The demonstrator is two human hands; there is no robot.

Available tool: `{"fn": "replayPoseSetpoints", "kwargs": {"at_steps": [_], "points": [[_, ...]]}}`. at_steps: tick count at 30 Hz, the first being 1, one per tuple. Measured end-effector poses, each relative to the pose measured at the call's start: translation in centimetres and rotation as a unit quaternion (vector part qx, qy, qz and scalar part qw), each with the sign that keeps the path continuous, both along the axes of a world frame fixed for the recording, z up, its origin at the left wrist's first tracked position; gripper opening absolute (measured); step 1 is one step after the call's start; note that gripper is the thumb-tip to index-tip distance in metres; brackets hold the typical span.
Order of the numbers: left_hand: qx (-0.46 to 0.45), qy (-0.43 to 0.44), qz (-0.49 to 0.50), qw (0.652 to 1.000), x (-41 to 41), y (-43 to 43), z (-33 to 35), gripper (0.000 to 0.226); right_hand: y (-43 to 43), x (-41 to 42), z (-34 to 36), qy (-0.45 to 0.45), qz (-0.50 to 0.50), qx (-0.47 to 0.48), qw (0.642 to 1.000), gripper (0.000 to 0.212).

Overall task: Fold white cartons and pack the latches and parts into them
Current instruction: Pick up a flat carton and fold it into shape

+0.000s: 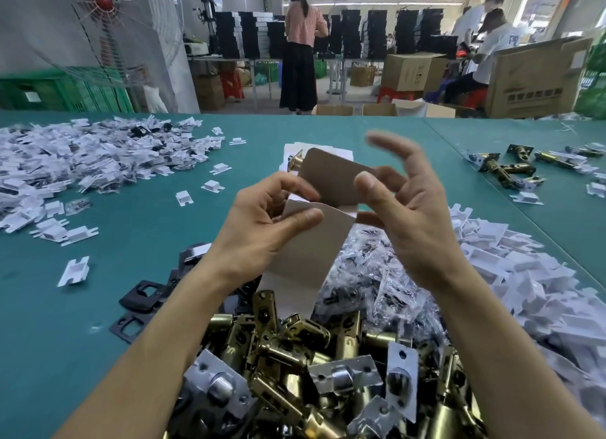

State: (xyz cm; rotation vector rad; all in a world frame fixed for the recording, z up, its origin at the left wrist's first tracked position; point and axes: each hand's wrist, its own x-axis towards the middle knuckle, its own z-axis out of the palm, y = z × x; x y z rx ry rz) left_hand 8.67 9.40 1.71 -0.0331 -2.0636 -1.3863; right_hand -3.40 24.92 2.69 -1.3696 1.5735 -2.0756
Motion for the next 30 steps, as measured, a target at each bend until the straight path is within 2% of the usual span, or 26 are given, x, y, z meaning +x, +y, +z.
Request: {"fn": "replayPoseSetpoints", "kwargs": {"at_steps": [1, 5, 7, 11, 14, 16, 18, 21, 24, 27, 30], "points": [[0.008, -0.001, -0.007, 1.000, -0.1, 0.0, 0.0, 0.018, 0.0, 0.1, 0.0, 0.002, 0.003, 0.014, 1.000, 0.023], [0.015, 0.044, -0.003, 0.999, -0.1, -0.1, -0.1, 0.019, 0.0, 0.4, -0.1, -0.041, 0.053, 0.052, 0.996, 0.030], [0.013, 0.061, 0.013, 0.998, 0.0, -0.3, -0.1, 0.024, -0.1, 0.3, -0.1, -0.045, 0.060, 0.073, 0.994, 0.018], [0.073, 0.074, 0.047, 0.993, 0.0, -0.4, -0.1, 0.036, -0.3, 0.4, -0.1, -0.046, 0.038, 0.091, 0.994, 0.017], [0.080, 0.081, 0.062, 0.992, -0.2, -0.3, -0.1, 0.034, -0.6, 0.9, -0.1, -0.057, 0.000, 0.068, 0.996, 0.019], [0.053, 0.065, 0.070, 0.994, -0.3, -0.3, -0.2, 0.028, -1.0, 1.1, -0.2, -0.075, -0.038, 0.055, 0.995, 0.017], [0.012, -0.007, 0.066, 0.998, -0.4, -0.4, -0.4, 0.036, -1.3, 1.2, -0.4, -0.087, -0.082, 0.046, 0.992, 0.012], [-0.094, -0.151, 0.053, 0.983, -0.1, -0.4, -1.1, 0.096, -1.9, 1.7, -0.8, -0.100, -0.130, 0.047, 0.985, 0.011], [-0.167, -0.201, 0.081, 0.962, 0.2, -0.2, -1.1, 0.128, -2.4, 2.7, -1.0, -0.095, -0.123, 0.064, 0.986, 0.010], [-0.196, -0.195, 0.128, 0.952, 0.3, -0.2, -1.0, 0.123, -2.4, 3.3, -0.8, -0.065, -0.138, 0.081, 0.985, 0.011], [-0.240, -0.174, 0.164, 0.941, 0.3, 0.0, -1.0, 0.110, -2.1, 3.1, -0.5, -0.078, -0.138, 0.074, 0.985, 0.017]]}}
